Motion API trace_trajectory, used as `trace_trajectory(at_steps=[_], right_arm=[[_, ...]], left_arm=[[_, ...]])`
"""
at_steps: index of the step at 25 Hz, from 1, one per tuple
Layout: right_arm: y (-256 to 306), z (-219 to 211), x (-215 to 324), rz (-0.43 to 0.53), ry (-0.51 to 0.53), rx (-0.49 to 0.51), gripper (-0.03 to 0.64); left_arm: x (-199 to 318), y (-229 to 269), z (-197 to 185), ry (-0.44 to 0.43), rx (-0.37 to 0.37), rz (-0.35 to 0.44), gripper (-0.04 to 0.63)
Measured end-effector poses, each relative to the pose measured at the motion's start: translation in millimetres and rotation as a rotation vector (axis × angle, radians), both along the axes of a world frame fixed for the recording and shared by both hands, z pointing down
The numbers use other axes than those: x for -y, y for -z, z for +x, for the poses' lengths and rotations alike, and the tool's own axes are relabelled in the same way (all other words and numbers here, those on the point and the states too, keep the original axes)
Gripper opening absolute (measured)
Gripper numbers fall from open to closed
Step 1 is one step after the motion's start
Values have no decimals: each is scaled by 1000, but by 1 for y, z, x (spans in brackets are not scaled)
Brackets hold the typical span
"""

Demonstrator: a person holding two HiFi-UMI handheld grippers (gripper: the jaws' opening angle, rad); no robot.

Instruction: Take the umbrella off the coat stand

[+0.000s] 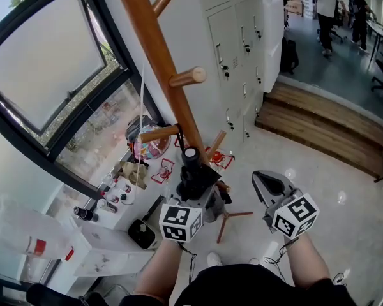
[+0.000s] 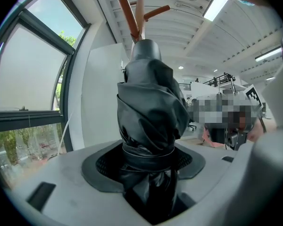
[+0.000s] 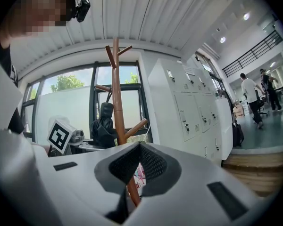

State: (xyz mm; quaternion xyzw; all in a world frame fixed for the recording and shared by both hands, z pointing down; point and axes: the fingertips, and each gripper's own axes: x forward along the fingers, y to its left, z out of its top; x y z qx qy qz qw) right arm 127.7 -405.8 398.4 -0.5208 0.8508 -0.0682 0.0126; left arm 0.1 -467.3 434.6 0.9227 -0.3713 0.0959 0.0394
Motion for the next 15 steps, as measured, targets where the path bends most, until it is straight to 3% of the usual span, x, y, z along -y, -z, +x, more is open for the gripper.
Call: trace_trajectory(at_steps=[15], right_arm=[[6, 4, -11, 19, 6, 4, 54]], left_arm=[[-10, 43, -4, 20, -38, 76, 265]])
